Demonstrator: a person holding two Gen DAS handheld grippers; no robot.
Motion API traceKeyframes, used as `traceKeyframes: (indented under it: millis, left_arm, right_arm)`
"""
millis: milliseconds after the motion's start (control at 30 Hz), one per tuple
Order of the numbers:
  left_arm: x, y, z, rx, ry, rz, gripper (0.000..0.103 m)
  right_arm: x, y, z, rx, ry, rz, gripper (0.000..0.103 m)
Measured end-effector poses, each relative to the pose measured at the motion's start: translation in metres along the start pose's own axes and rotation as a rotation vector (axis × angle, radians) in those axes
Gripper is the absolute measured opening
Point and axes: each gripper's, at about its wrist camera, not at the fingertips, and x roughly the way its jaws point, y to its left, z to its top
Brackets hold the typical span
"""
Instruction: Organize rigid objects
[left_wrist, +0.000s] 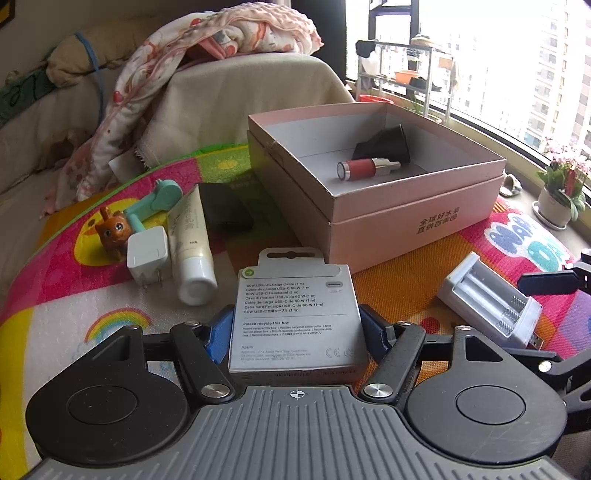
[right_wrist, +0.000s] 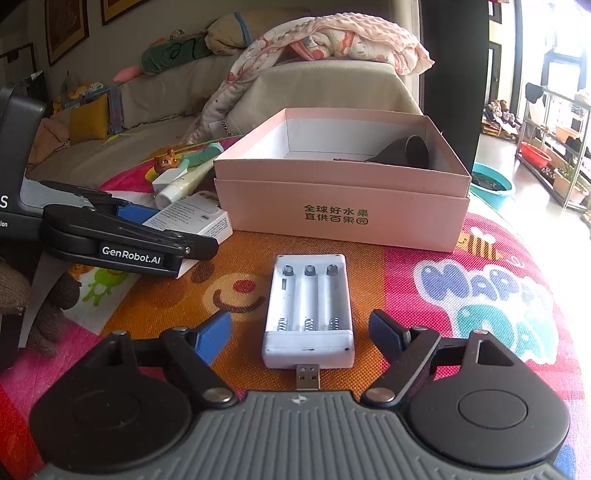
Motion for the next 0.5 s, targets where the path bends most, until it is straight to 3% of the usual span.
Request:
traceKeyframes:
  millis: [133,233,267,300,433,500]
  left_arm:
    - [-0.011,0.006,-0.012,-0.057,-0.002,-0.048,0.074]
    - [-0.022,0.004,-0.023,-0.063,-0.020,-0.058,0.074]
    - [-0.024,0.003,-0.025,-0.065,-0.024,-0.056,0.074]
    - [-0.027,0.001,-0.029,-0.065,-0.029,-0.052,0.074]
    - [-0.030,-0.005,-0.035,-0.044,-0.046,-0.030,0.075]
    - [-0.030,-0.003,-0.036,-0.056,-0.050,-0.035,0.075]
  right_arm:
    - [-0.008,-0.007,-0.004,-0.108,-0.005,-0.139,0.082]
    - [-0.011,-0.016,-0.004,-0.172,-0.048,-0.398,0.081]
    - [-0.013,-0.020,-0.005,-0.169,-0.069,-0.443,0.081]
    - [-0.018,-0.025,-0.003,-0.131,-0.076,-0.437,0.081]
    - [-0.024,-0.039,0.003,0.127,-0.059,-0.229,0.082]
    - [-0.017,-0.037,0.006,0.122,-0.074,-0.239,0.082]
